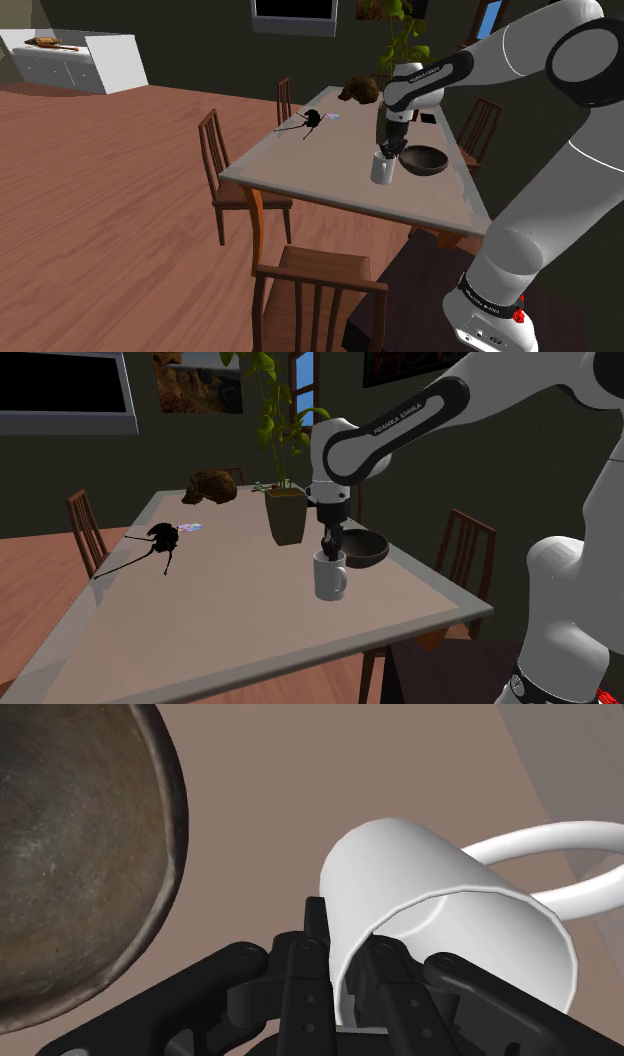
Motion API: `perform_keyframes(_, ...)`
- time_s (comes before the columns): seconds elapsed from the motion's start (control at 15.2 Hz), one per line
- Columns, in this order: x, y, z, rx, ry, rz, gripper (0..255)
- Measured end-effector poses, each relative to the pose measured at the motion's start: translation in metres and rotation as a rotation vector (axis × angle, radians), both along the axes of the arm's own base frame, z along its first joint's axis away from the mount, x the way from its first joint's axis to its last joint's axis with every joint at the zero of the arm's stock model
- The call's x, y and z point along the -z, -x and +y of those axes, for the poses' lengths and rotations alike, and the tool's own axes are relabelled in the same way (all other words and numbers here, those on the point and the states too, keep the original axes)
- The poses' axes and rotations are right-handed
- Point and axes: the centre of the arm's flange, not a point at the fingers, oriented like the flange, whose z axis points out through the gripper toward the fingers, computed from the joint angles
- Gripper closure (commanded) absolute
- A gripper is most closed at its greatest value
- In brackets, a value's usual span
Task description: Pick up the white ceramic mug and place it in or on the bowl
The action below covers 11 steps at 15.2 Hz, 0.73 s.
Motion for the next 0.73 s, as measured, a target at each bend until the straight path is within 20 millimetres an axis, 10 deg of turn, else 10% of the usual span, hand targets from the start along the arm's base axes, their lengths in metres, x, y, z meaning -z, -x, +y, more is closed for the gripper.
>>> perform_keyframes(0.73, -0.058, 0.001, 0.000, 0.000, 0.000, 0.000, 255)
